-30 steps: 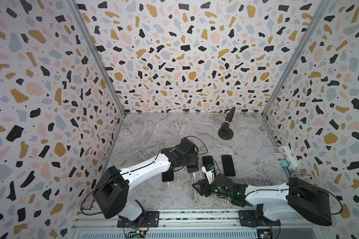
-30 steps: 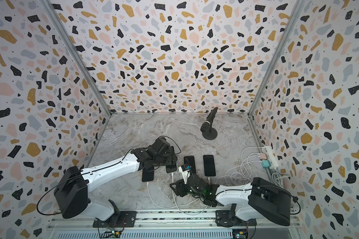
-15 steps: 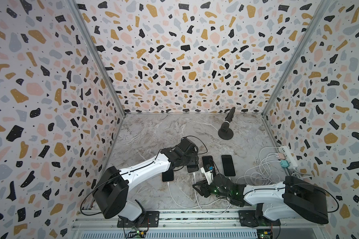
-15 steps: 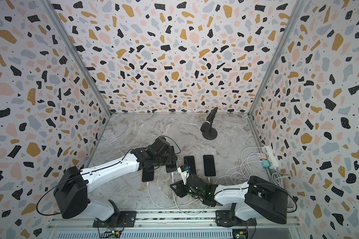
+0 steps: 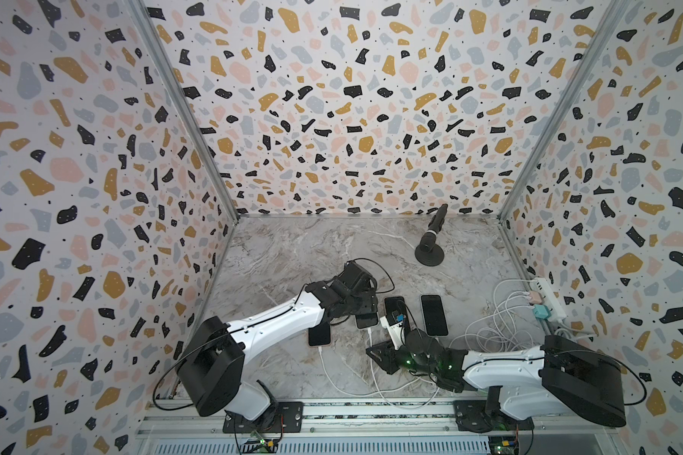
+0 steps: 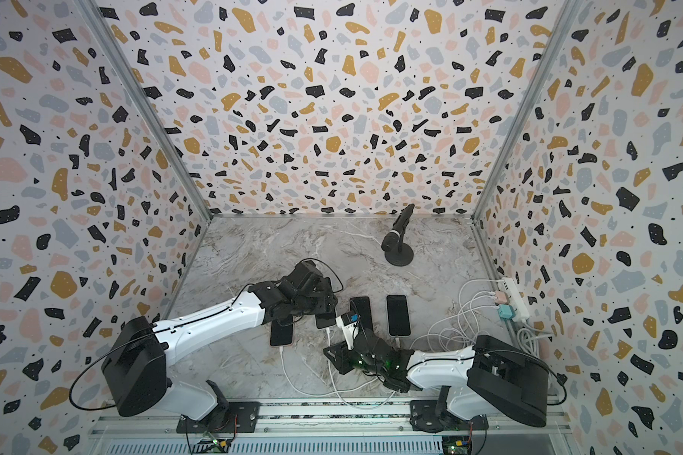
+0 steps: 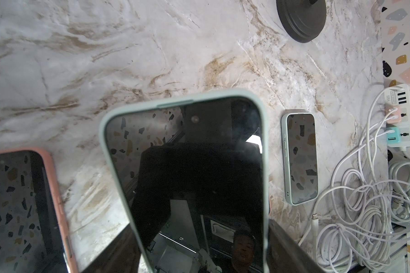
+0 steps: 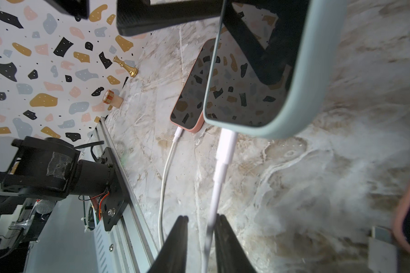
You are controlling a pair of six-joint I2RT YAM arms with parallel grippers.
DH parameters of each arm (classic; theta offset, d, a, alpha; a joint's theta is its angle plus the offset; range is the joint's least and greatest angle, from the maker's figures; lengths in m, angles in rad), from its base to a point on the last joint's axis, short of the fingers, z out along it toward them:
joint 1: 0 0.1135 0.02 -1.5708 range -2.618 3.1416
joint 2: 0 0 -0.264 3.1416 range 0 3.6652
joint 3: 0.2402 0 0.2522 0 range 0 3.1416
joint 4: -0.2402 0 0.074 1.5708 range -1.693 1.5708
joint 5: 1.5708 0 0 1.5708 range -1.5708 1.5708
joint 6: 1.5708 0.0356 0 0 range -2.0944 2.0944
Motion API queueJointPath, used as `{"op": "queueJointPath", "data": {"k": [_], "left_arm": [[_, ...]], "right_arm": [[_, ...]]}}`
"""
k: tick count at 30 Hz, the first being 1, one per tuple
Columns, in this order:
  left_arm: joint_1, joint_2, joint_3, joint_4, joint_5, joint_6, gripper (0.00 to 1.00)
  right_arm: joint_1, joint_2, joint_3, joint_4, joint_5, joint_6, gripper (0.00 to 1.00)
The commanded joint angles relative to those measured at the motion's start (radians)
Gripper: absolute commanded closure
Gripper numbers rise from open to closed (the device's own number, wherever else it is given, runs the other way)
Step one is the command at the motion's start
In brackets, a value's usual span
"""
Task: Unplug the charging cable from the phone
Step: Remove the charging cable from the phone.
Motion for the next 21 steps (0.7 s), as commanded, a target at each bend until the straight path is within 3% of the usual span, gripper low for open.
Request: {"op": "queueJointPath", "data": {"k": [1,13,21], "left_arm": [[0.01,-0.041,0.001,0.056,-0.006,0.005,0.63],[0.015,-0.048,0.003,0.055,-0.007,0.005,0.64],[0.016,-0.052,-0.001,0.059,-0.001,0.002,0.64]], "right_arm": [[-0.002,0.002,0.038,-0.028,-0.003,-0.008,0.77],[-0.002,-0.004,0.037,-0.048,0.01,-0.011,0.78],[-0.003,0.001,0.032,-0.036,0.007,-0.009,0.87]]}}
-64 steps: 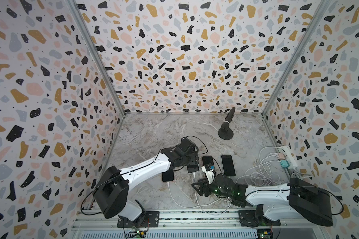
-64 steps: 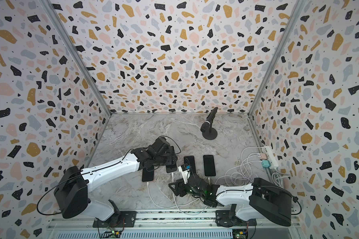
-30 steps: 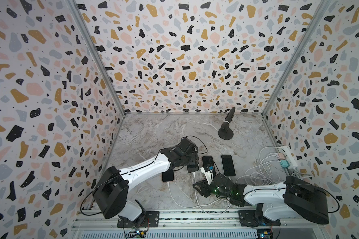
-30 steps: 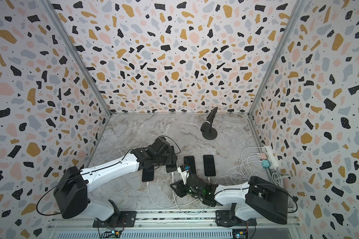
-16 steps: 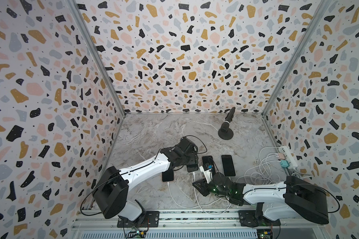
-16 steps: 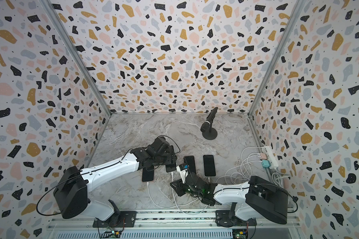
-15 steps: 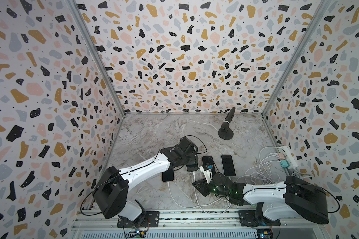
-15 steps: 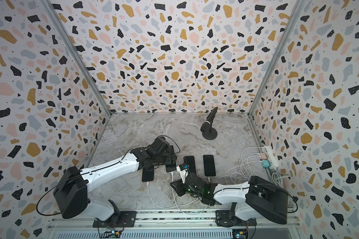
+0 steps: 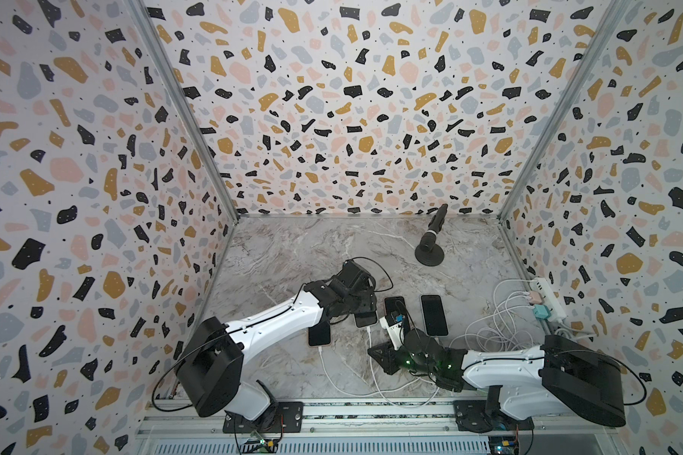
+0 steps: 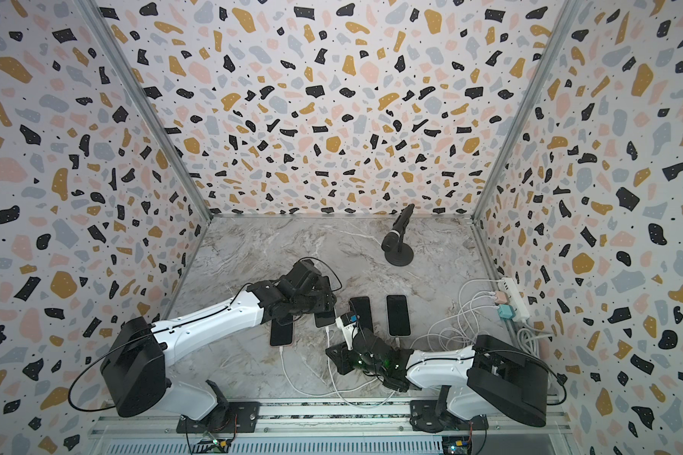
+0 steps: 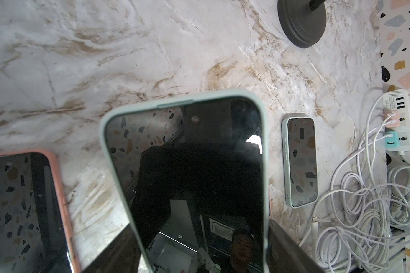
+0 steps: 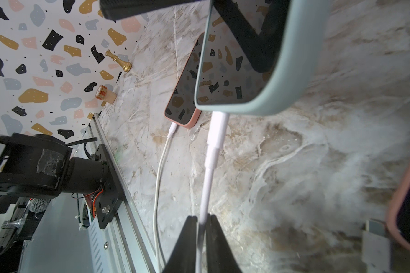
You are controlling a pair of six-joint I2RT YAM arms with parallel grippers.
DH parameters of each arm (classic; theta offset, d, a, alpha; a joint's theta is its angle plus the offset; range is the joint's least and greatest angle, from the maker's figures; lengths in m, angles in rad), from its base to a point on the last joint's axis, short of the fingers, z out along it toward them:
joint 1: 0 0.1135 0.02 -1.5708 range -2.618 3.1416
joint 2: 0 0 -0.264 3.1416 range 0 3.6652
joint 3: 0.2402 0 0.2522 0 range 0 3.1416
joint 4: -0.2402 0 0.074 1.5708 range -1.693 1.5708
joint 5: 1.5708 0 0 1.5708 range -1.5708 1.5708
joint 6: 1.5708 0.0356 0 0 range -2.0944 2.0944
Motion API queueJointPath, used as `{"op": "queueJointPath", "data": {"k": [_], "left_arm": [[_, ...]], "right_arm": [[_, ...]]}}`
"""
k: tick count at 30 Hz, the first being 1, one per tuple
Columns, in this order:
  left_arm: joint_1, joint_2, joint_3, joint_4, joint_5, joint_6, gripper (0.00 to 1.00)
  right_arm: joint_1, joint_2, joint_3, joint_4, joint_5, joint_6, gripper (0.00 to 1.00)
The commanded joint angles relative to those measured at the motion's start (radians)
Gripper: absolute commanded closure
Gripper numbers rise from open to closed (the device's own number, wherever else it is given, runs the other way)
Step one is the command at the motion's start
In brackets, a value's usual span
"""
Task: Unplug the charging cable from the phone
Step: Remove the charging cable from the phone.
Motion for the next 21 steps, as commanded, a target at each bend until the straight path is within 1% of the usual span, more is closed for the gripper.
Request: {"op": "queueJointPath", "data": {"k": [1,8,13,21], "left_arm": [[0.006,-0.043,0.001,0.059,0.0,0.002,0.64],[0.006,-0.042,-0.001,0.064,-0.001,0.003,0.65],[0.007,-0.03,0.032,0.048,-0.001,0.012,0.66],[0.007,-0.035,0.046,0.044,-0.034,0.034,0.7]], "right_arm": [[-0.002,0.0,0.026,-0.001,0.005,-0.008,0.87],[-0.003,0.013,0.028,0.0,0.006,-0.012,0.92],[-0.002,0.018,0.034,0.001,0.003,-0.017,0.96],[-0.002,0.025,0.038,-0.005,0.0,-0.03,1.0]]}}
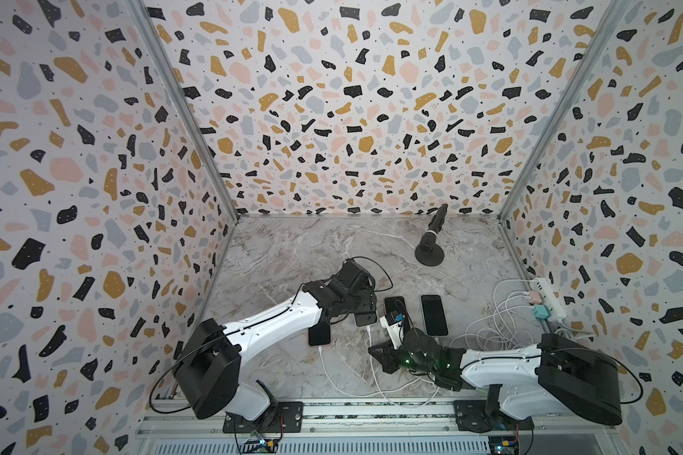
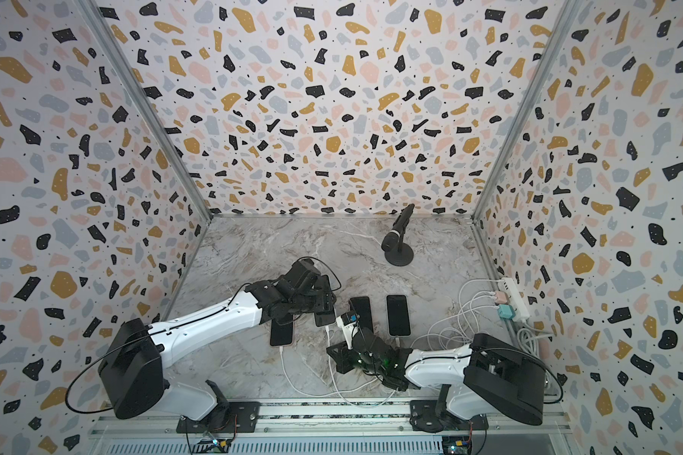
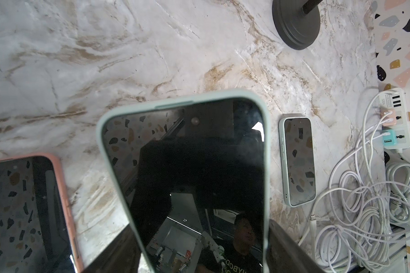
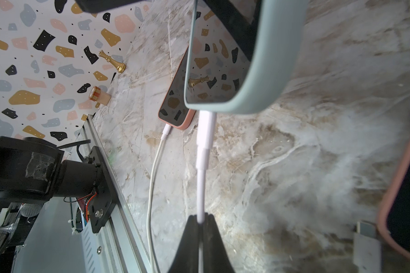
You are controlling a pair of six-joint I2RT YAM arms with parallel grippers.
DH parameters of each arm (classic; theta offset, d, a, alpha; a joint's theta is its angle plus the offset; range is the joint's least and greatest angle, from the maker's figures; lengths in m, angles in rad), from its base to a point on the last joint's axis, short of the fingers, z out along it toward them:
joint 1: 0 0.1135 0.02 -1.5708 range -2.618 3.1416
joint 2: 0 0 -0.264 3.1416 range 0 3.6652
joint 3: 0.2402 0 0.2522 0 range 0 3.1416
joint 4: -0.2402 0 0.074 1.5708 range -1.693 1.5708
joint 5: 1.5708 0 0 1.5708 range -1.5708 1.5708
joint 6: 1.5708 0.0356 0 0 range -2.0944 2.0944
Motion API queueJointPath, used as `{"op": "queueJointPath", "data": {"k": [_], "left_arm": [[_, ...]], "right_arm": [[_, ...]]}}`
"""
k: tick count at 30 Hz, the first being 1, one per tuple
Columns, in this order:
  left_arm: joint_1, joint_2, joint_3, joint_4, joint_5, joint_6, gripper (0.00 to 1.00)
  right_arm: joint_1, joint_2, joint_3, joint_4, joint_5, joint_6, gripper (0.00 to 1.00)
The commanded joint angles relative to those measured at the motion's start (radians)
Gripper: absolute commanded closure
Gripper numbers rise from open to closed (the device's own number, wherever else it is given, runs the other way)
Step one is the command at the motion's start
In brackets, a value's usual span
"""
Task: Unplug the charging cable from the phone
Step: Remove the charging cable from the phone.
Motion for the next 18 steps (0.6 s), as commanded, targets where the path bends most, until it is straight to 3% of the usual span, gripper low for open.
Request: {"op": "queueJointPath", "data": {"k": [1,18], "left_arm": [[0.009,-0.026,0.043,0.049,-0.027,0.019,0.7],[0.019,-0.038,0.049,0.055,-0.058,0.03,0.73]], "right_arm": [[-0.001,0.006,0.033,-0.008,0.0,-0.023,1.0],[0.0,0.068,0.026,0.016,-0.023,-0.046,1.0]]}}
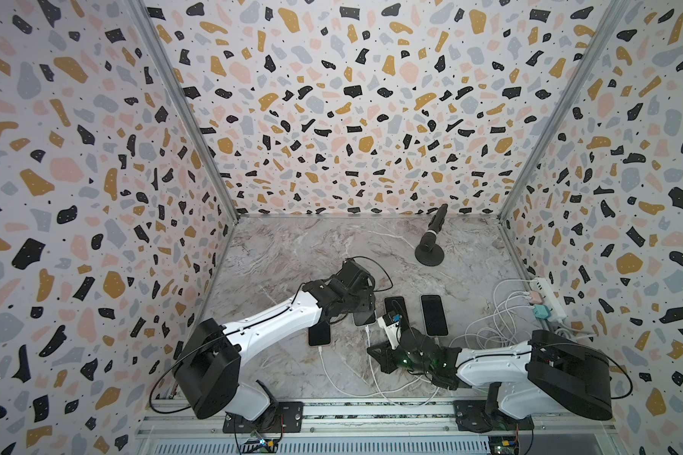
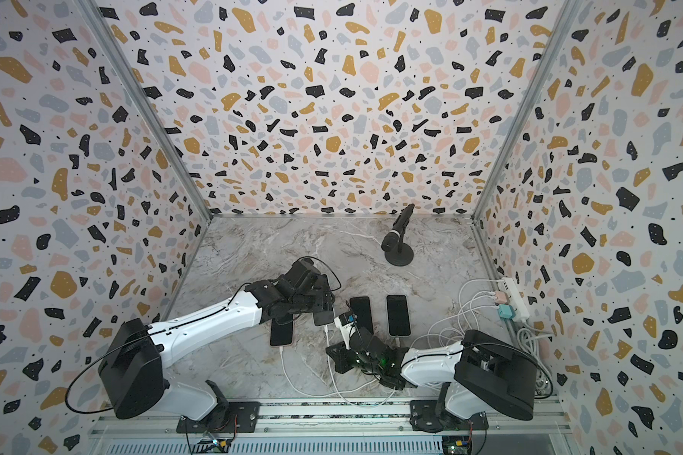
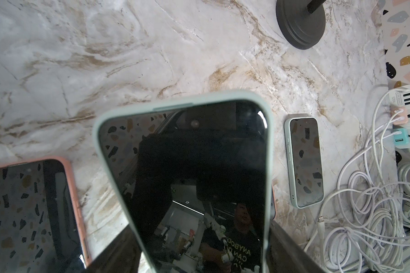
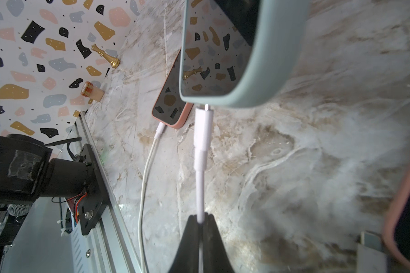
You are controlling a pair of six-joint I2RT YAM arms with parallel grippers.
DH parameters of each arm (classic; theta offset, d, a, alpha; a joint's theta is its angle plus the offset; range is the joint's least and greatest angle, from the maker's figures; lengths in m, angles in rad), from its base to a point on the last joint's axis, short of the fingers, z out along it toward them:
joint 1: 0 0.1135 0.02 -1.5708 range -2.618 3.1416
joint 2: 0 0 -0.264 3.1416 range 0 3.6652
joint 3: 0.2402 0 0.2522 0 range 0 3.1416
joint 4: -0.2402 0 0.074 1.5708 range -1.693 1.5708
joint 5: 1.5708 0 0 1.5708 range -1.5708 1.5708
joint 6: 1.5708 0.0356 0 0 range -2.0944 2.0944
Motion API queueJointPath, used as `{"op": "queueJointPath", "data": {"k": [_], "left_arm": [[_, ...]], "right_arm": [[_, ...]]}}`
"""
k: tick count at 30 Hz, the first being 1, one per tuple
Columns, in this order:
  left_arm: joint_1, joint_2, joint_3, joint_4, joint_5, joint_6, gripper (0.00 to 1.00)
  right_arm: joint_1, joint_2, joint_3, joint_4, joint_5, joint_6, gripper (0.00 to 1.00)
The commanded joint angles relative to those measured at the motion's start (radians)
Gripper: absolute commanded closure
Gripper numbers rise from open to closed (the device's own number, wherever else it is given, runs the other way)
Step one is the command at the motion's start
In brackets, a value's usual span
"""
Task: Unplug the charging cable from the phone
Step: Remove the charging cable from the phone.
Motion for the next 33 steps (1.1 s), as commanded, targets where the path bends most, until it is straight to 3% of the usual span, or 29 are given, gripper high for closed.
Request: {"op": "queueJointPath", "data": {"k": [1,17,27,33], "left_arm": [[0.017,-0.04,0.043,0.068,-0.039,0.009,0.73],[0.047,-0.037,0.039,0.045,-0.046,-0.008,0.76],[0.054,-0.027,0.037,0.032,-0.051,-0.008,0.72],[0.055,0.04,0.052,-0.015,-0.059,-0.014,0.7]], "right_arm": [[0.001,0.009,0.018,-0.008,-0.02,-0.022,1.0],[0.003,0.08,0.026,0.0,-0.016,-0.022,1.0],[0.003,0.071,0.054,-0.04,-0.016,-0.018,0.34],[-0.001,-0.204,0.069,-0.367,0.175,-0.045,0.29]]}}
